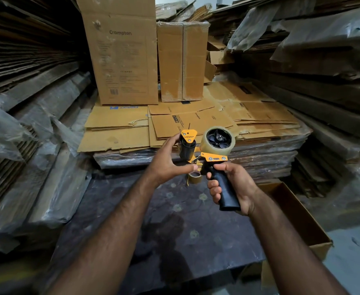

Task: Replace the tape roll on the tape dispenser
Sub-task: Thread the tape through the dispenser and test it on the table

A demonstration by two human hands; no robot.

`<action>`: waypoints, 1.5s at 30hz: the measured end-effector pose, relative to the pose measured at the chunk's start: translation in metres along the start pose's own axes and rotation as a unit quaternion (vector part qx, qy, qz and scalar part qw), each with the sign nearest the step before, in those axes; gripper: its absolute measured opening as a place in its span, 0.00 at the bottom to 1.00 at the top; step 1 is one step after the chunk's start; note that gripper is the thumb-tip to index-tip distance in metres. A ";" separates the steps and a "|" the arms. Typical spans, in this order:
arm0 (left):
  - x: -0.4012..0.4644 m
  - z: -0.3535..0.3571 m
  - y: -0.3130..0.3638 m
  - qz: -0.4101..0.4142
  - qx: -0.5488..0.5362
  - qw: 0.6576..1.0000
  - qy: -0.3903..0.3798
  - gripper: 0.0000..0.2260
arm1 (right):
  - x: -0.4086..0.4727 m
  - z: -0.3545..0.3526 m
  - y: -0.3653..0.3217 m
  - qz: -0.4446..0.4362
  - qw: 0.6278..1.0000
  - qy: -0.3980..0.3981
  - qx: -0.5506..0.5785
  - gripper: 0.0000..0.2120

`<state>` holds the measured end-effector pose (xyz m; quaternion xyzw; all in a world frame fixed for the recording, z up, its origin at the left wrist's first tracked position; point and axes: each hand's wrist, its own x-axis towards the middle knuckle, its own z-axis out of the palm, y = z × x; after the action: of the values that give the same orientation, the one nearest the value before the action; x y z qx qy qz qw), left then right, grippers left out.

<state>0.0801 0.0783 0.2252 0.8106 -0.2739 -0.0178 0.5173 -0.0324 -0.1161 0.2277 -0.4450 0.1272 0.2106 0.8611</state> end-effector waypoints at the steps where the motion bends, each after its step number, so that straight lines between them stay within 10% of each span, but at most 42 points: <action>1: 0.000 -0.004 -0.002 -0.004 -0.004 1.000 0.004 0.44 | 0.000 0.001 0.001 0.002 1.000 0.000 -0.002 0.11; 5: 0.004 -0.020 -0.005 -0.030 -0.062 0.997 0.020 0.24 | -0.001 0.003 0.006 0.012 1.000 0.008 -0.014 0.11; 15: 0.012 -0.029 -0.002 -0.131 -0.215 0.968 0.009 0.22 | -0.002 0.012 0.023 -0.025 0.980 0.104 -0.166 0.12; 17: 0.016 -0.030 -0.003 -0.185 -0.207 0.961 -0.001 0.35 | 0.000 0.011 0.029 -0.124 0.901 0.202 -0.364 0.11; 21: 0.020 -0.031 -0.004 -0.219 -0.233 0.947 -0.028 0.32 | 0.000 0.000 0.038 -0.255 0.610 0.315 -0.681 0.14; 25: 0.021 -0.030 -0.004 -0.216 -0.245 0.945 -0.022 0.27 | 0.008 -0.006 0.046 -0.282 0.482 0.317 -0.767 0.18; 29: 0.020 -0.030 -0.012 -0.194 -0.198 0.961 -0.009 0.24 | 0.011 -0.009 0.049 -0.283 0.431 0.315 -0.797 0.19; 36: 0.018 -0.034 -0.041 -0.219 -0.245 0.944 0.022 0.13 | 0.009 -0.013 0.067 -0.297 0.485 0.333 -0.752 0.19; 45: 0.020 0.028 -0.060 -0.241 -0.258 0.936 0.006 0.07 | -0.009 -0.039 0.098 -0.171 0.775 0.360 -0.491 0.11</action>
<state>0.1138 0.0648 0.1658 0.6911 -0.0538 -0.2070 0.6903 -0.0879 -0.0998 0.1397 -0.8648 0.2293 -0.0814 0.4392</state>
